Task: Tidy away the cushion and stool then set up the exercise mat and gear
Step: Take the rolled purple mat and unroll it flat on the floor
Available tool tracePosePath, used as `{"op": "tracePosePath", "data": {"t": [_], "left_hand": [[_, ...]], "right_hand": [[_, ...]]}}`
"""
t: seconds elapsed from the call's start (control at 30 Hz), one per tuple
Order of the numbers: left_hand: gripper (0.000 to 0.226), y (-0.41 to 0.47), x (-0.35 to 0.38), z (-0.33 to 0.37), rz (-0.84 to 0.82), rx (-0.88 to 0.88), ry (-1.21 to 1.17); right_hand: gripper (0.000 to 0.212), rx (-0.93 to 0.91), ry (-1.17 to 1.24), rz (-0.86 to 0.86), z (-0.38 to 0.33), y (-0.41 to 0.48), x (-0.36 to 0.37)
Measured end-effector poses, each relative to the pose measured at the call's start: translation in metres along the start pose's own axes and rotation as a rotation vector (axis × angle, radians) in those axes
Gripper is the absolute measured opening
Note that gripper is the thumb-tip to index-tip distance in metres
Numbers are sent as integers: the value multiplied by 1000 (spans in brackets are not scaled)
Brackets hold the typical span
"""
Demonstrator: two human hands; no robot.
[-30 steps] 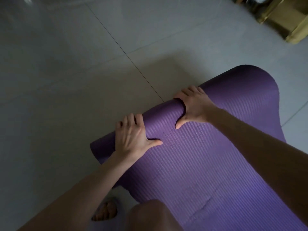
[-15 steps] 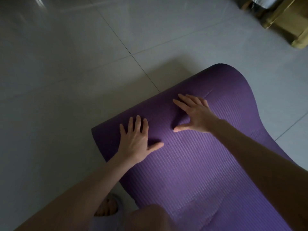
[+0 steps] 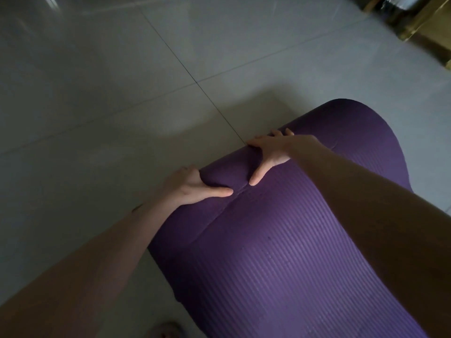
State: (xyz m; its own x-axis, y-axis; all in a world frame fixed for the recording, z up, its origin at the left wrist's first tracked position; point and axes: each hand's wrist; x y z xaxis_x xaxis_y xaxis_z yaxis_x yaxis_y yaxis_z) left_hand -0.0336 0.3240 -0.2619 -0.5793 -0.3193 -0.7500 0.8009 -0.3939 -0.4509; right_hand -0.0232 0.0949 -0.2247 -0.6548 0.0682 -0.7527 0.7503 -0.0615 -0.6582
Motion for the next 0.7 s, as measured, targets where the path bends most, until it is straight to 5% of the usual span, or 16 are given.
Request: {"op": "tracePosePath", "data": {"t": [0.13, 0.27, 0.43, 0.7], "left_hand": [[104, -11, 5, 10, 287, 49, 337], [89, -36, 6, 22, 485, 138, 520], [83, -60, 15, 15, 670, 210, 605], [95, -49, 37, -13, 381, 152, 560]], "right_hand": [[124, -47, -18, 86, -8, 5, -6], [100, -195, -43, 395, -8, -8, -9], [99, -237, -67, 747, 3, -40, 17], [111, -138, -97, 369, -4, -10, 34]]}}
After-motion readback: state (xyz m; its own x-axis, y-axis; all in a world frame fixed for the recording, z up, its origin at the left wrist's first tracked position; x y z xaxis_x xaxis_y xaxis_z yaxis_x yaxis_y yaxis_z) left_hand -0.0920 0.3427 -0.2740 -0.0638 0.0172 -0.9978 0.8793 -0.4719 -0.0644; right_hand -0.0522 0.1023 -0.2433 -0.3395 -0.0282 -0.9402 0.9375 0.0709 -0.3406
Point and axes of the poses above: each hand's wrist, its own y-axis towards the middle knuckle, its own x-axis out of the palm, z = x × y, and after that the axes turned 6 degrees about x, right-handed
